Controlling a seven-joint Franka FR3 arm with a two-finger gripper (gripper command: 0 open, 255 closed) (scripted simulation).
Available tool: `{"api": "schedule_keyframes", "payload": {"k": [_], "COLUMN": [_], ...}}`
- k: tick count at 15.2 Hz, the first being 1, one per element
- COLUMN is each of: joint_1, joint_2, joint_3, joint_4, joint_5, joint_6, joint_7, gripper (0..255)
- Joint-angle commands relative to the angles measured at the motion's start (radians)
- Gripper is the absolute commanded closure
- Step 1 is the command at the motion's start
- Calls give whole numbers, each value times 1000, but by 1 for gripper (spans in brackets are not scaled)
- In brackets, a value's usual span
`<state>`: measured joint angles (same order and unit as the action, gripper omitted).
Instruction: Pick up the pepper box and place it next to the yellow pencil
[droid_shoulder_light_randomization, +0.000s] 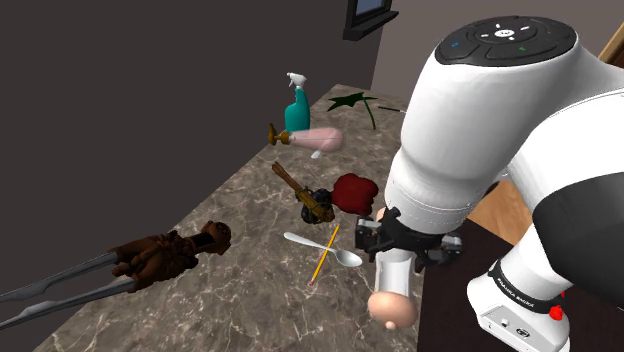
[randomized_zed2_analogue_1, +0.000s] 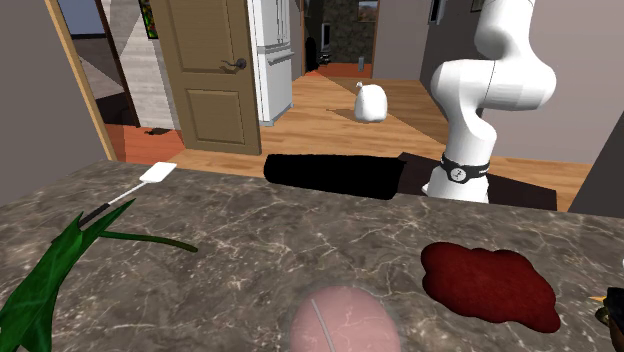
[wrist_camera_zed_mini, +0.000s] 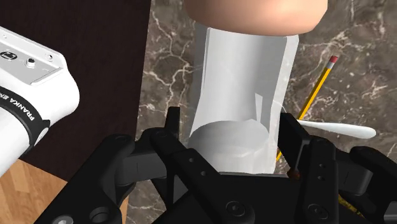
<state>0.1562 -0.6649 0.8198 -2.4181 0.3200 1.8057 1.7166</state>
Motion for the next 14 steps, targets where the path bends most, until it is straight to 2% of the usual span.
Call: {"api": "schedule_keyframes", "payload": {"k": [1, 14], "joint_1": [1, -24], "joint_2": [4, 79], "joint_3": [13, 117], "joint_4": [-22, -137], "joint_5": [7, 35], "joint_6": [28, 221], "joint_7": [4, 31], "gripper": [255, 255]}}
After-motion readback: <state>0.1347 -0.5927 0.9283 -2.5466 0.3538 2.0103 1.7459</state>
